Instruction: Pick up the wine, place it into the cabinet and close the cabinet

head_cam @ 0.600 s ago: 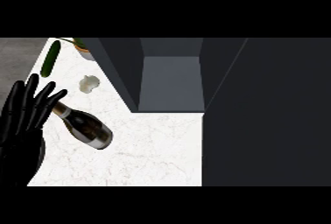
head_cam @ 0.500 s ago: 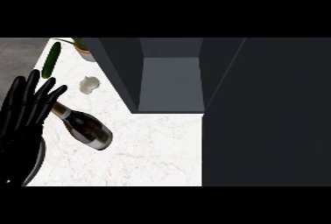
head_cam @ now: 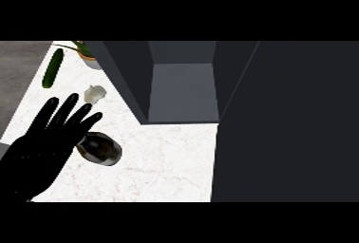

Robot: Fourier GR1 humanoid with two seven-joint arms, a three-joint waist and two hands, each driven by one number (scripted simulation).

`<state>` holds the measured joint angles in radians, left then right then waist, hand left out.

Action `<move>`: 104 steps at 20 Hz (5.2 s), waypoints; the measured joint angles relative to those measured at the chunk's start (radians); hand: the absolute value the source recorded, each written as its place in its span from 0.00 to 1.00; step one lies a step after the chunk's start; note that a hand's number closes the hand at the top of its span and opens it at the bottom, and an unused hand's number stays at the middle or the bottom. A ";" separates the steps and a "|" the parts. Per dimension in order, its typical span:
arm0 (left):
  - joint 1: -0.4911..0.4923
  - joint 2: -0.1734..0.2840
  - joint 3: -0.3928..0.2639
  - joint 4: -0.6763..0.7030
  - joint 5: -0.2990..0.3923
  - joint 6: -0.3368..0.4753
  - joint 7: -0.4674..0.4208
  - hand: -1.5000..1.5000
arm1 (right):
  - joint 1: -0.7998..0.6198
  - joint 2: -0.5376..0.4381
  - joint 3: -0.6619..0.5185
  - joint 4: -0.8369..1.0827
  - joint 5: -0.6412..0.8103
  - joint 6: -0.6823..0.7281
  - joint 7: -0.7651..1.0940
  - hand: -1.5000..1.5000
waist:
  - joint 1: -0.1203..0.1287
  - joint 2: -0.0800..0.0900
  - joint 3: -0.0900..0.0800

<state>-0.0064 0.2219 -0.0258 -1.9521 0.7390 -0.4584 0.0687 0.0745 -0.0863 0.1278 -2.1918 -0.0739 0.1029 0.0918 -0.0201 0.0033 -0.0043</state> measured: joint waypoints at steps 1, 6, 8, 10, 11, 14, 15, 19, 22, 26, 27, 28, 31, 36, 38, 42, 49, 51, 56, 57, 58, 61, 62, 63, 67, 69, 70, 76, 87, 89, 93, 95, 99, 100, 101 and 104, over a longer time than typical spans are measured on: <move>0.007 0.028 0.013 -0.005 0.075 -0.022 0.029 0.00 | 0.013 -0.003 0.007 -0.021 -0.012 0.006 0.016 0.00 | 0.003 -0.002 0.001; 0.014 0.196 0.106 -0.026 0.440 -0.062 0.171 0.00 | 0.057 -0.023 0.016 -0.115 -0.049 0.021 0.095 0.00 | 0.014 -0.004 0.004; 0.023 0.258 0.153 -0.043 0.563 -0.057 0.218 0.00 | 0.067 -0.024 0.024 -0.154 -0.058 0.019 0.125 0.00 | 0.018 -0.005 0.004; 0.016 0.292 0.183 -0.056 0.641 -0.045 0.251 0.00 | 0.063 -0.021 0.041 -0.209 -0.059 0.003 0.183 0.00 | 0.019 -0.005 0.004; 0.018 0.309 0.200 -0.064 0.678 -0.037 0.270 0.00 | 0.058 -0.024 0.034 -0.226 -0.066 -0.001 0.205 0.00 | 0.020 -0.005 0.004; 0.021 0.356 0.263 -0.087 0.783 -0.014 0.317 0.00 | 0.039 -0.022 0.032 -0.241 -0.071 -0.012 0.250 0.00 | 0.022 -0.005 0.004; 0.022 0.367 0.277 -0.099 0.808 0.003 0.332 0.00 | 0.023 -0.020 0.037 -0.244 -0.068 -0.021 0.271 0.00 | 0.023 -0.005 0.004; 0.038 0.372 0.321 -0.153 0.856 0.049 0.370 0.00 | -0.019 -0.024 0.016 -0.252 -0.070 -0.031 0.322 0.00 | 0.024 -0.006 0.004; 0.034 0.365 0.345 -0.174 0.864 0.091 0.392 0.00 | -0.027 -0.023 0.000 -0.250 -0.069 -0.025 0.325 0.00 | 0.022 -0.005 0.004; 0.023 0.348 0.359 -0.185 0.849 0.136 0.406 0.00 | -0.062 -0.037 -0.036 -0.258 -0.078 -0.022 0.374 0.00 | 0.021 -0.005 0.004; 0.021 0.351 0.369 -0.187 0.852 0.150 0.413 0.00 | -0.065 -0.030 -0.029 -0.259 -0.077 -0.027 0.379 0.00 | 0.021 -0.005 0.004; 0.031 0.342 0.372 -0.195 0.845 0.154 0.420 0.00 | -0.060 -0.028 -0.026 -0.258 -0.076 -0.022 0.375 0.00 | 0.021 -0.005 0.004; 0.015 0.344 0.383 -0.159 0.839 0.160 0.446 0.00 | -0.107 -0.015 -0.009 -0.256 -0.069 -0.048 0.411 0.00 | 0.020 -0.005 0.004; 0.001 0.346 0.408 -0.074 0.830 0.147 0.490 0.00 | -0.100 -0.014 -0.020 -0.256 -0.069 -0.031 0.408 0.00 | 0.018 -0.004 0.004; -0.008 0.323 0.395 -0.043 0.781 0.133 0.483 0.00 | -0.098 -0.011 -0.016 -0.260 -0.070 -0.032 0.413 0.00 | 0.016 -0.004 0.004; -0.033 0.294 0.391 0.041 0.698 0.088 0.468 0.00 | -0.113 -0.013 -0.021 -0.264 -0.067 -0.033 0.435 0.00 | 0.014 -0.004 0.004; -0.076 0.263 0.402 0.154 0.558 0.032 0.431 0.00 | -0.145 -0.002 -0.004 -0.266 -0.055 -0.049 0.469 0.00 | 0.015 -0.008 0.011; -0.103 0.250 0.394 0.205 0.496 0.020 0.409 0.00 | -0.167 -0.001 -0.009 -0.266 -0.055 -0.055 0.481 0.00 | 0.013 -0.007 0.011; -0.133 0.227 0.385 0.298 0.368 -0.050 0.360 0.00 | -0.159 -0.002 -0.010 -0.273 -0.055 -0.046 0.484 0.00 | 0.010 -0.012 0.021; -0.140 0.221 0.381 0.320 0.353 -0.054 0.354 0.00 | -0.159 0.002 -0.007 -0.271 -0.054 -0.047 0.480 0.00 | 0.010 -0.010 0.018; -0.144 0.217 0.379 0.341 0.328 -0.079 0.341 0.00 | -0.169 0.002 -0.012 -0.270 -0.053 -0.048 0.482 0.00 | 0.009 -0.011 0.022; -0.164 0.209 0.370 0.410 0.264 -0.125 0.317 0.00 | -0.179 0.009 0.001 -0.261 -0.045 -0.048 0.479 0.00 | 0.009 -0.012 0.024; -0.168 0.201 0.367 0.438 0.239 -0.137 0.304 0.00 | -0.183 0.009 0.001 -0.263 -0.046 -0.048 0.484 0.00 | 0.007 -0.011 0.023; -0.181 0.199 0.363 0.468 0.227 -0.141 0.303 0.00 | -0.184 0.012 0.011 -0.264 -0.045 -0.051 0.488 0.00 | 0.005 -0.010 0.020; -0.199 0.170 0.354 0.584 0.137 -0.208 0.239 0.00 | -0.174 0.021 0.007 -0.259 -0.045 -0.049 0.471 0.00 | 0.006 -0.007 0.016; -0.218 0.158 0.353 0.670 0.094 -0.248 0.200 0.00 | -0.188 0.022 0.009 -0.259 -0.043 -0.054 0.482 0.00 | 0.005 -0.005 0.012; -0.227 0.149 0.352 0.717 0.057 -0.271 0.168 0.00 | -0.182 0.021 0.008 -0.260 -0.044 -0.050 0.480 0.00 | 0.003 -0.003 0.010; -0.309 0.136 0.353 0.974 -0.097 -0.360 0.025 0.00 | -0.189 0.015 -0.019 -0.256 -0.045 -0.036 0.487 0.00 | 0.004 -0.001 0.005; -0.359 0.121 0.318 1.320 -0.427 -0.410 -0.339 0.00 | -0.184 0.019 -0.038 -0.262 -0.055 -0.020 0.478 0.00 | 0.000 0.002 0.002; -0.360 0.113 0.305 1.360 -0.466 -0.399 -0.382 0.00 | -0.194 0.027 -0.029 -0.259 -0.052 -0.026 0.478 0.00 | 0.001 0.002 0.002; -0.373 0.114 0.284 1.438 -0.524 -0.381 -0.444 0.00 | -0.204 0.034 -0.012 -0.262 -0.050 -0.033 0.495 0.00 | -0.003 0.003 0.001; -0.378 0.103 0.273 1.465 -0.546 -0.367 -0.470 0.00 | -0.193 0.037 -0.006 -0.264 -0.049 -0.031 0.486 0.00 | -0.007 0.004 0.001; -0.393 0.088 0.263 1.523 -0.565 -0.354 -0.497 0.00 | -0.204 0.036 -0.006 -0.264 -0.045 -0.036 0.495 0.00 | -0.008 0.004 0.001; -0.398 0.085 0.263 1.538 -0.566 -0.352 -0.501 0.00 | -0.208 0.034 -0.011 -0.263 -0.045 -0.034 0.494 0.00 | -0.009 0.005 0.000; -0.394 0.082 0.263 1.549 -0.565 -0.357 -0.503 0.00 | -0.207 0.033 -0.011 -0.264 -0.045 -0.033 0.496 0.00 | -0.009 0.005 0.000; -0.390 0.062 0.259 1.573 -0.563 -0.366 -0.507 0.00 | -0.205 0.036 -0.006 -0.264 -0.043 -0.033 0.496 0.00 | -0.012 0.005 0.000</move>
<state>-0.3963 0.2839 0.2334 -0.3794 0.1763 -0.8242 -0.4385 -0.1300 -0.0502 0.1220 -2.4555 -0.1173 0.0703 0.5882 -0.0319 0.0085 -0.0044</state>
